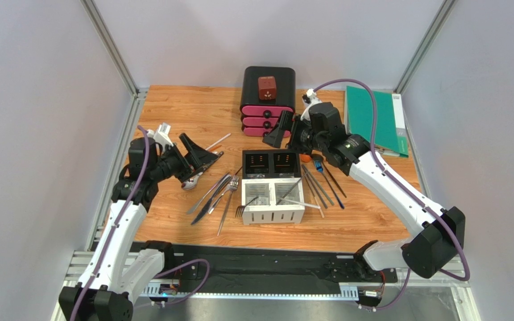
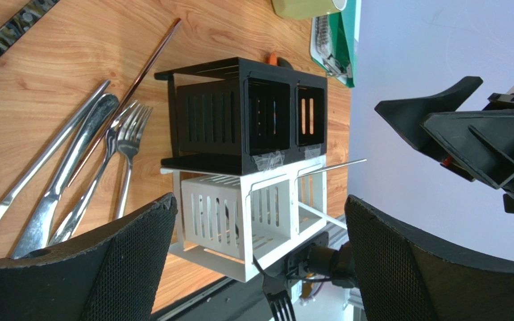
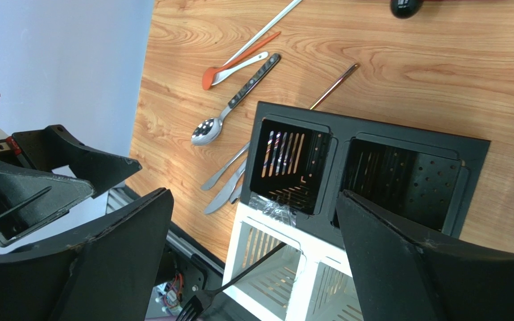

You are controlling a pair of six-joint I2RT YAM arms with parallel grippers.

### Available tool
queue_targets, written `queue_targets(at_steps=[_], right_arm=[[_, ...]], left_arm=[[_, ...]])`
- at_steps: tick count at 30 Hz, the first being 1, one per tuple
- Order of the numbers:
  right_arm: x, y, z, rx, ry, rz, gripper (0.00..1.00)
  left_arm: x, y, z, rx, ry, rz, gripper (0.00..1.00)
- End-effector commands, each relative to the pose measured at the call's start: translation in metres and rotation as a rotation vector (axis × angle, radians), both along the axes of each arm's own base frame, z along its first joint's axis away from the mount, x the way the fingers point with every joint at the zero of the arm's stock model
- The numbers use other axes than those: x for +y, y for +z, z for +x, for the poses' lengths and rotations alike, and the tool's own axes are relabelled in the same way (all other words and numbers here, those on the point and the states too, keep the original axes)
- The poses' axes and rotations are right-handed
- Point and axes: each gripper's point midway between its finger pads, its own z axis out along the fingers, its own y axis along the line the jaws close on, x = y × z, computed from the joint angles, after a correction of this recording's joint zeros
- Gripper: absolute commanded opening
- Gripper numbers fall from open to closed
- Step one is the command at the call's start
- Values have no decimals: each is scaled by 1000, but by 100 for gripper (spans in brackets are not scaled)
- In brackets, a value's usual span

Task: Sort the eating utensils into containers
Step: Pick up the spoon from the center of the board.

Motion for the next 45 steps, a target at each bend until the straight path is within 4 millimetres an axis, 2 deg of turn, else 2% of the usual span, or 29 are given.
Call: queue_targets(at_steps=[1,4,9,11,14,15,16,18,19,20,21,23,24,27,28,32,36,37,38,40,41,43,44,45], right_arm=[[14,32,-3,-74,83,93,100],[9,28,-3,-64,67,92,100],[8,28,-11,-55,90,105,100],[7,25,-11,-40,93,103,100],[-12,15,-4,-9,-6,27,100],[-24,12,0,-3,-50,1,100],[-44,1,3,23,-135,-79,100],[-77,-6,11,14,-226,-197,100],[-96,-13,10,26,-268,-250,100],[-109,-17,12,43,-297,-271,100],[-139,-28,18,90,-381,-285,100],[-167,-46,19,171,-416,-289,100],[-193,-53,24,198,-477,-301,96],[-217,-62,36,160,-466,-437,94],[-219,-64,38,167,-465,-458,95],[-213,-98,37,295,-403,-493,95],[-209,-123,36,348,-380,-502,83],[-212,-128,36,356,-374,-524,82],[-213,-132,37,361,-369,-539,82],[-218,-145,39,375,-353,-589,80],[-219,-148,40,378,-351,-605,76],[-226,-159,41,391,-352,-660,70],[-227,-164,42,400,-348,-681,61],[-227,-167,43,407,-340,-691,60]], left_arm=[[2,17,-2,-71,13,-2,99],[-2,20,-5,-95,-3,-31,99],[-6,7,-11,-46,-14,-74,99],[-11,13,-11,-76,-45,-96,99],[-5,15,-10,-76,-11,-67,99],[-2,14,-12,-72,9,-54,99],[1,7,-16,-35,31,-41,99],[9,5,-18,-31,87,-26,95],[11,3,-19,-25,98,-19,90],[15,5,-17,-24,121,-5,88],[16,0,-15,-5,122,15,87],[15,-8,-12,44,103,37,86],[14,-10,-11,59,96,33,86],[6,-15,-6,84,55,9,83],[5,-16,-6,90,52,6,82],[4,-21,-8,98,68,-23,82],[2,-20,2,95,56,-30,77],[0,-11,6,76,41,-26,77],[-1,-14,12,88,35,-9,77],[-6,-3,20,56,18,0,77],[-8,-7,25,74,10,2,77],[-13,-8,25,87,-24,-2,65],[-15,-12,26,98,-34,2,61],[-15,-16,25,106,-37,5,59]])
